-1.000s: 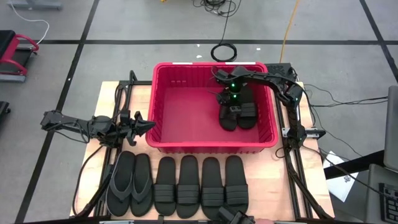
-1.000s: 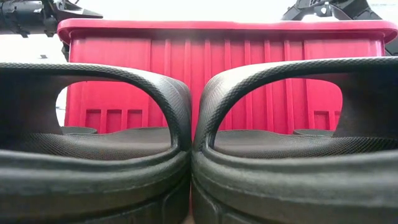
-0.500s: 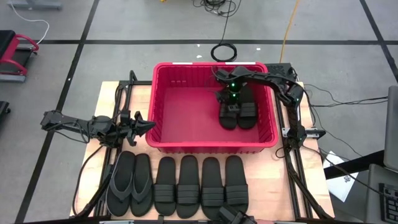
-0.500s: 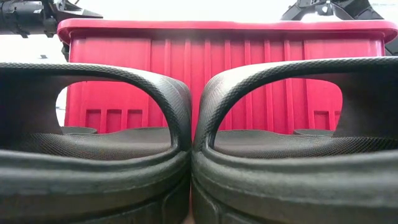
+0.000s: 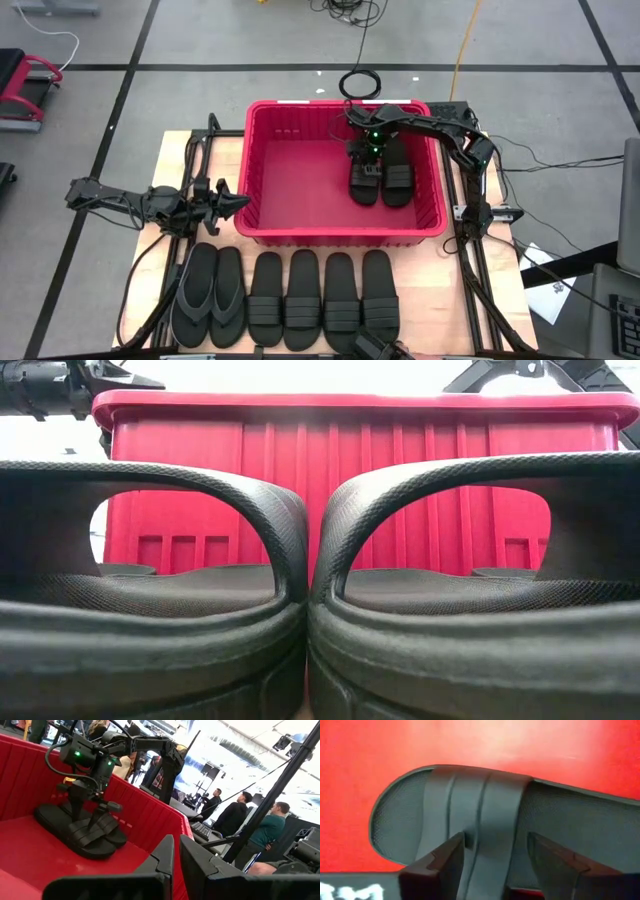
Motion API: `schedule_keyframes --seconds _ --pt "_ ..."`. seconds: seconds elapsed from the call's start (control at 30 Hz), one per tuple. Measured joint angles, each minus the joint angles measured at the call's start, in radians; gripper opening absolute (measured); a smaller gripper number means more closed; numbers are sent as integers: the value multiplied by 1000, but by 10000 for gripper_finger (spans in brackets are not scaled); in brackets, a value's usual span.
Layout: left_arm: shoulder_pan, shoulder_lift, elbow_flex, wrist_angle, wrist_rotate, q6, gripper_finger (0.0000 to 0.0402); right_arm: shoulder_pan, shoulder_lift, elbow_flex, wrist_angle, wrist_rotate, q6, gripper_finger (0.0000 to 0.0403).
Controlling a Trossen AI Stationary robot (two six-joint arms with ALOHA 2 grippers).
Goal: Pick and place slides into bin
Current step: Put the black slide into the red bin
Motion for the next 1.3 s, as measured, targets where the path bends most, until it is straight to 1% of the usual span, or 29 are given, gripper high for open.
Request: schedule_keyframes --seconds 0.07,0.17,0.27,0.33,0.4,0.47,0.53,0.57,0.67,0.8,0.83,1.03,1.23,1.3 --pt "0 0 0 0 0 0 26 0 -5 0 -6 14 9 207" --pt "0 0 0 0 1 -4 26 9 -27 0 -4 80 23 208" --pt "0 0 0 0 2 -5 26 22 -72 0 21 172 23 208" --pt "0 0 0 1 2 -6 26 26 -114 0 39 184 30 208" --pt "0 0 0 0 2 -6 26 35 -160 0 62 157 63 208" --pt "0 0 0 0 2 -6 26 48 -199 1 82 89 94 205" --pt "0 0 0 0 2 -6 26 65 -226 1 87 15 110 193" --pt "0 0 0 0 2 -2 26 76 -234 1 90 -4 117 182" --pt "0 0 0 0 2 7 26 111 -240 1 91 -16 120 132" --pt "0 0 0 0 2 11 26 147 -218 1 123 -26 129 30" --pt "0 0 0 0 2 11 26 152 -205 1 129 -31 131 16" --pt "0 0 0 4 2 0 26 173 -118 0 168 -26 172 2" --pt "0 0 0 4 2 -11 26 192 -84 0 193 -96 200 0" --pt "0 0 0 3 2 -16 26 198 -70 0 206 -91 214 0"
